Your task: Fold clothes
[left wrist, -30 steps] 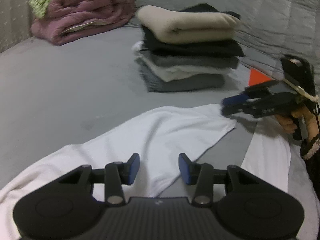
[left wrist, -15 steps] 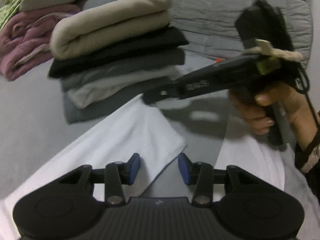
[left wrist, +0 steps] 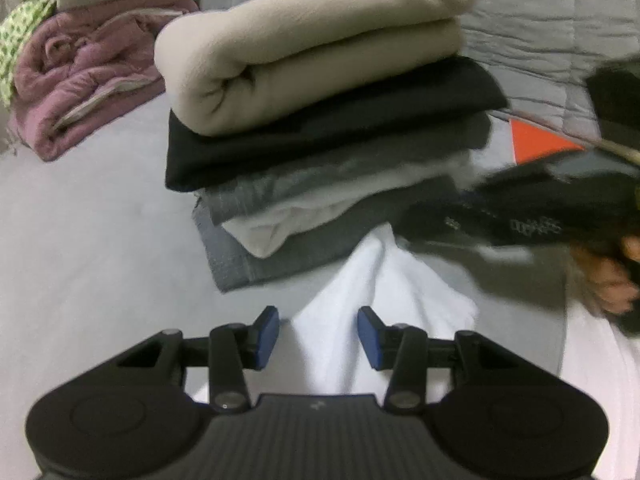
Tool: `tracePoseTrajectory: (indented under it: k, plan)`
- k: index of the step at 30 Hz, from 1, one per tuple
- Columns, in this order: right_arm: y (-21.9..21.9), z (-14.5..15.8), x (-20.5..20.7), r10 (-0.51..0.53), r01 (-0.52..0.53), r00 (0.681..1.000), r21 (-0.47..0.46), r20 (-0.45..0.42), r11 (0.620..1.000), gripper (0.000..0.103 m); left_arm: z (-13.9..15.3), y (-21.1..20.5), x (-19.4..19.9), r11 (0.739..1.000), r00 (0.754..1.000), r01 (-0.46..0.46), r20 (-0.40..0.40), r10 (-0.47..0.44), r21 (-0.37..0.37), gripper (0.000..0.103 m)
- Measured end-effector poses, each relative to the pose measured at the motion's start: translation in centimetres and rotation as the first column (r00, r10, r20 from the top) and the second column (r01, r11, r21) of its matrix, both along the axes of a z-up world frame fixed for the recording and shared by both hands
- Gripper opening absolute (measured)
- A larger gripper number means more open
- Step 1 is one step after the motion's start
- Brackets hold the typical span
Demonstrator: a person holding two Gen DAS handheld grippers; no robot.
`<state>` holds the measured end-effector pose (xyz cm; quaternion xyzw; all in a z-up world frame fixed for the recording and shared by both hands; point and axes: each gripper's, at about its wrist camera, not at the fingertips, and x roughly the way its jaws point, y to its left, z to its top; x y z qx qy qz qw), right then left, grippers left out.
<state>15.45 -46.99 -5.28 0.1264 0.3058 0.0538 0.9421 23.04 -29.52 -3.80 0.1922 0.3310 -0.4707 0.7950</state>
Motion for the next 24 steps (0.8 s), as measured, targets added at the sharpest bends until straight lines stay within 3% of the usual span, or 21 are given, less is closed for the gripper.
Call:
tracePoseTrajectory:
  k: [7, 9, 11, 15, 19, 24]
  plan:
    - [1.6, -0.1, -2.1, 0.157, -0.161, 0.984, -0.035, -0.082, 0.986, 0.034, -0.4, -2.0, 1.2, 0.998, 0.996, 0.038, -0.074, -0.042, -0.057, 0.038]
    - [2.4, -0.2, -2.0, 0.193, -0.197, 0.977, -0.033, -0.093, 0.980, 0.023, -0.6, -2.7, 1.0, 0.997, 0.994, 0.046, -0.091, -0.052, -0.067, 0.016]
    - [3.4, -0.4, -1.8, 0.193, -0.203, 0.975, -0.085, -0.107, 0.976, 0.005, -0.7, -3.2, 0.7, 0.996, 0.994, 0.050, -0.093, -0.057, -0.079, 0.003]
    - [3.0, 0.4, -2.5, 0.155, -0.163, 0.985, -0.106, -0.077, 0.981, 0.002, -0.2, -3.6, -0.8, 0.992, 0.998, 0.058, -0.008, -0.059, -0.110, 0.003]
    - [1.2, 2.0, -4.0, 0.085, -0.086, 0.996, -0.102, -0.012, 0.991, 0.002, 1.2, -3.8, -1.6, 0.979, 0.997, 0.044, 0.066, -0.031, -0.201, 0.003]
    - [0.4, 1.6, -3.9, 0.033, -0.040, 0.998, -0.136, -0.048, 0.990, 0.002, 0.6, -4.6, -2.0, 0.969, 0.993, 0.043, 0.117, -0.015, -0.242, 0.003]
